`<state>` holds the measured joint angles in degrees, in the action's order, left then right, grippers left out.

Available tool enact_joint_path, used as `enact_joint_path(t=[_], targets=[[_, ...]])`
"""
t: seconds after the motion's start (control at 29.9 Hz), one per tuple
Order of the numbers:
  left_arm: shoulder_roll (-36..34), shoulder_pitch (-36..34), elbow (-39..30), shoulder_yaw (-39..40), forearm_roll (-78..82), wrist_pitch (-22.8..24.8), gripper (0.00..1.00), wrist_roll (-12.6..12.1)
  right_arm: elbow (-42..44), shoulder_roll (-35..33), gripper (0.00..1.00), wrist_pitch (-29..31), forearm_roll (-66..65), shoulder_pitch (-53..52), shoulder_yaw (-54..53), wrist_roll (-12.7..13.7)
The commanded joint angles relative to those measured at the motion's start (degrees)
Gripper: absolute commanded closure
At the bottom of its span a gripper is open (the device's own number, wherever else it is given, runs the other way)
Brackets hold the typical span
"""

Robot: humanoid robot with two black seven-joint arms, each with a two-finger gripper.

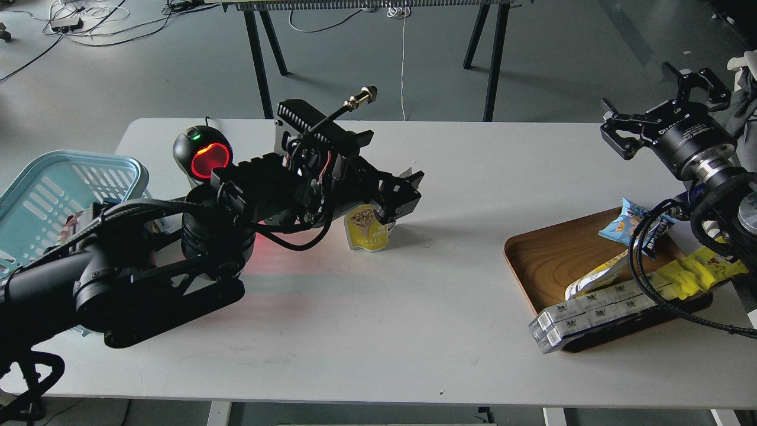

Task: Scan snack and place in basket
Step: 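Reach the left gripper to the yellow packet and grasp it, then lift the packet with the left gripper and pass it over the scanner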

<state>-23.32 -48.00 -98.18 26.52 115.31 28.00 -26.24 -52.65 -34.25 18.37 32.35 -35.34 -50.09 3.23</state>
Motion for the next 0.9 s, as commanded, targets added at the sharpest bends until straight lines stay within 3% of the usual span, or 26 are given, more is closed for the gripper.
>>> enact_joint_path(t=[0.0, 0.2, 0.37, 0.63, 0.77, 0.87], targets=[[0.56, 1.85, 2.28, 0.02, 3.16, 0.00, 0.02, 0.93, 0.09, 0.15, 0.02, 0.00, 0.00, 0.01, 0.25, -0.07], [1.62, 3.88, 4.49, -0.06, 7.82, 0.00, 0.02, 3.04, 0.09, 0.41, 0.02, 0.00, -0.09, 0.01, 0.43, -0.07], [2.67, 5.81, 6.07, -0.06, 9.05, 0.00, 0.02, 3.13, 0.53, 0.41, 0.02, 0.00, -0.09, 0.01, 0.60, -0.07], [5.13, 6.87, 10.99, -0.06, 9.69, 0.00, 0.04, 5.24, 0.62, 0.50, 0.02, 0.00, -0.80, 0.01, 0.60, 0.02], [5.31, 6.87, 11.96, -0.15, 9.69, 0.00, 0.13, 6.37, 0.62, 0.50, 0.02, 0.00, -0.80, 0.01, 0.60, -0.07], [5.31, 7.57, 11.96, -0.06, 9.69, 0.00, 0.28, 6.73, 0.97, 0.50, 0.02, 0.00, -0.80, 0.09, 0.60, -0.07]])
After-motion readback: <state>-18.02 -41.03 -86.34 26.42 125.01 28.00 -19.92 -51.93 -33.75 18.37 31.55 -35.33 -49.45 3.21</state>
